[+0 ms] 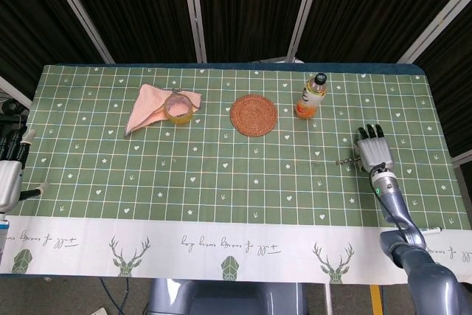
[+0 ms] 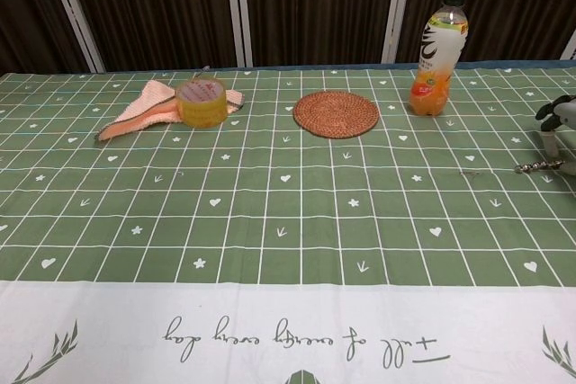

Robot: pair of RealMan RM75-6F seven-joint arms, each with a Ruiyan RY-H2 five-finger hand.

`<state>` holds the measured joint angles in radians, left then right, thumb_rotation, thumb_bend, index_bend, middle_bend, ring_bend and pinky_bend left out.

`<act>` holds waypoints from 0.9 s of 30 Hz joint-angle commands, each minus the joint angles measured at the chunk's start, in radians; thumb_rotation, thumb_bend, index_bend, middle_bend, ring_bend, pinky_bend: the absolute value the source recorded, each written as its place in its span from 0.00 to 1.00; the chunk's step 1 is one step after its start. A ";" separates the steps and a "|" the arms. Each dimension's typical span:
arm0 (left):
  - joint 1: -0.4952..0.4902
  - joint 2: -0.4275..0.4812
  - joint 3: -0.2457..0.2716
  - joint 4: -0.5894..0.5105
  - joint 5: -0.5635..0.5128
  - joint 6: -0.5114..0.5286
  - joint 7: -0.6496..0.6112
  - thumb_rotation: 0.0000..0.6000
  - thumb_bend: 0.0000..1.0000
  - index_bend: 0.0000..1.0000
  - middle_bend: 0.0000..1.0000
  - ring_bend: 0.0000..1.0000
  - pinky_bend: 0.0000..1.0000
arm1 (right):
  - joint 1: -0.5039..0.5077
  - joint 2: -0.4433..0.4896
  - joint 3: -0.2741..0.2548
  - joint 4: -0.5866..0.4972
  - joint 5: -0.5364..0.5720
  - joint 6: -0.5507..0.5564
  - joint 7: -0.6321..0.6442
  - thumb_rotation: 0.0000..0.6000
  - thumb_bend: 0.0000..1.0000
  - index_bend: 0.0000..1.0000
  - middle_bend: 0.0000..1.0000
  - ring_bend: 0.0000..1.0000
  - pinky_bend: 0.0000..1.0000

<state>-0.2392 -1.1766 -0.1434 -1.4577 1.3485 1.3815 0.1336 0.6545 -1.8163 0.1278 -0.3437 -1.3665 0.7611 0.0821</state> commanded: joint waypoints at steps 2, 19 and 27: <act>0.000 0.001 0.000 -0.001 0.002 0.001 -0.002 1.00 0.00 0.00 0.00 0.00 0.00 | 0.000 -0.003 -0.002 -0.001 -0.002 -0.001 -0.001 1.00 0.30 0.51 0.11 0.00 0.03; 0.001 0.005 0.001 -0.004 0.005 0.006 -0.009 1.00 0.00 0.00 0.00 0.00 0.00 | -0.005 -0.003 -0.003 -0.014 -0.006 0.001 -0.020 1.00 0.35 0.56 0.14 0.00 0.03; 0.002 0.005 0.002 -0.005 0.009 0.009 -0.011 1.00 0.00 0.00 0.00 0.00 0.00 | -0.012 0.019 0.002 -0.049 -0.014 0.068 -0.026 1.00 0.38 0.58 0.16 0.00 0.03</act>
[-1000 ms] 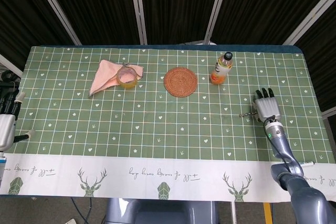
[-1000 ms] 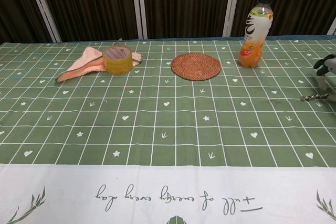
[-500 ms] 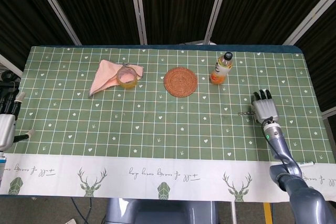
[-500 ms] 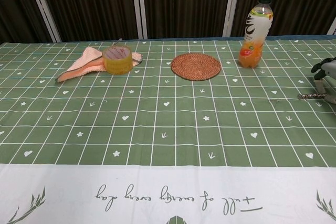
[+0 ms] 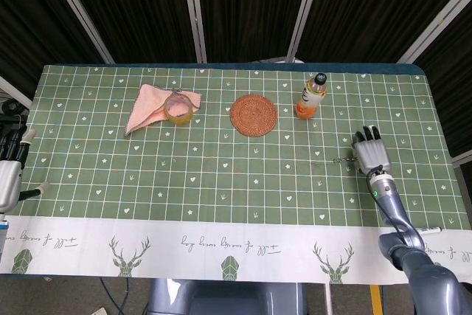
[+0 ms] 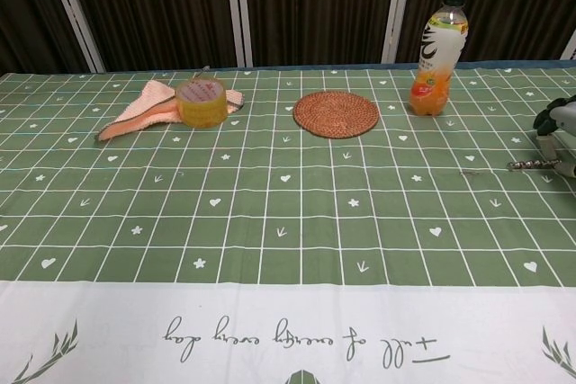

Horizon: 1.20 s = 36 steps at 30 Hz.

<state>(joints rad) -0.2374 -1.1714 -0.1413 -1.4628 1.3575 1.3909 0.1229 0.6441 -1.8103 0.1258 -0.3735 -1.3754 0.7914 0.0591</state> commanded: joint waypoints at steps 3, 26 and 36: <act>0.000 0.001 0.001 -0.004 0.004 0.003 -0.002 1.00 0.00 0.00 0.00 0.00 0.00 | -0.005 0.039 0.012 -0.066 -0.017 0.126 -0.013 1.00 0.38 0.59 0.16 0.00 0.03; 0.010 0.016 0.004 -0.023 0.028 0.027 -0.033 1.00 0.00 0.00 0.00 0.00 0.00 | -0.058 -0.018 -0.011 -0.008 -0.126 0.588 -0.302 1.00 0.39 0.59 0.16 0.00 0.03; 0.011 0.018 0.007 -0.027 0.036 0.030 -0.034 1.00 0.00 0.00 0.00 0.00 0.00 | -0.075 -0.088 -0.023 0.163 -0.136 0.641 -0.332 1.00 0.39 0.59 0.16 0.00 0.03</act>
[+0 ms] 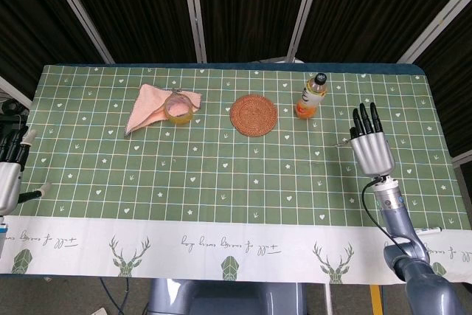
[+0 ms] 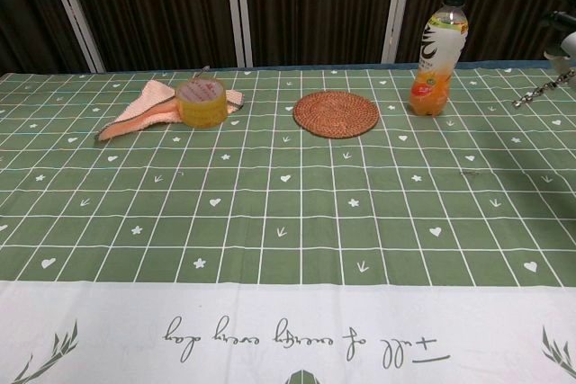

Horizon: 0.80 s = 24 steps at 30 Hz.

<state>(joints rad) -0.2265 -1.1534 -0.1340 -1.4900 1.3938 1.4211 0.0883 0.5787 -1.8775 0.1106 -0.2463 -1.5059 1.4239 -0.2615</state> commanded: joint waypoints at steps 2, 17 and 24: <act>-0.001 -0.001 0.001 0.000 0.000 -0.003 0.003 1.00 0.00 0.00 0.00 0.00 0.00 | -0.014 -0.029 -0.018 0.060 -0.013 0.009 -0.021 1.00 0.39 0.59 0.16 0.00 0.03; -0.003 0.005 0.005 -0.010 -0.003 -0.017 -0.009 1.00 0.00 0.00 0.00 0.00 0.00 | -0.001 -0.081 -0.077 0.133 -0.060 -0.032 -0.145 1.00 0.40 0.59 0.14 0.00 0.05; -0.001 0.011 0.006 -0.013 0.003 -0.015 -0.028 1.00 0.00 0.00 0.00 0.00 0.00 | -0.002 -0.100 -0.078 0.130 -0.056 -0.050 -0.178 1.00 0.41 0.59 0.13 0.00 0.06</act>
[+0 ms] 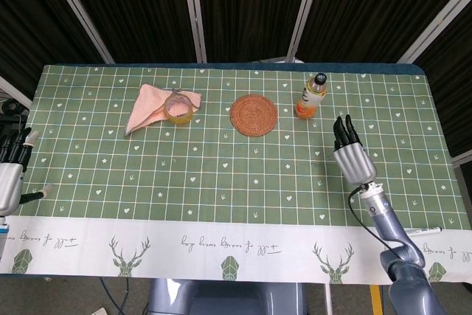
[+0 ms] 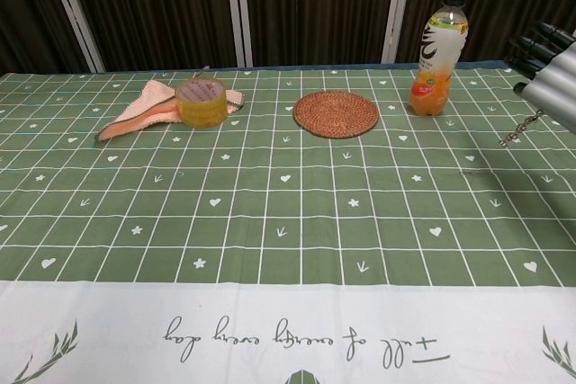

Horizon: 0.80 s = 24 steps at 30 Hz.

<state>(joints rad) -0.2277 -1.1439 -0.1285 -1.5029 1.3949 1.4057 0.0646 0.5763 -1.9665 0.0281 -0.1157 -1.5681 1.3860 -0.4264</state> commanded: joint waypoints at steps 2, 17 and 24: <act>0.001 0.003 0.001 0.000 0.003 0.001 -0.008 1.00 0.00 0.00 0.00 0.00 0.00 | 0.002 -0.014 0.009 -0.002 0.012 -0.014 -0.014 1.00 0.41 0.59 0.13 0.00 0.06; 0.000 0.004 0.002 -0.002 0.005 -0.001 -0.008 1.00 0.00 0.00 0.00 0.00 0.00 | 0.008 -0.047 0.011 -0.002 0.021 -0.054 -0.024 1.00 0.41 0.59 0.13 0.00 0.07; 0.000 0.004 0.000 -0.001 0.002 0.000 -0.009 1.00 0.00 0.00 0.00 0.00 0.00 | 0.017 -0.058 0.017 0.004 0.030 -0.069 -0.022 1.00 0.41 0.59 0.13 0.00 0.07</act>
<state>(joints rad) -0.2275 -1.1401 -0.1284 -1.5040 1.3970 1.4054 0.0554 0.5928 -2.0237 0.0450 -0.1123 -1.5386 1.3177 -0.4485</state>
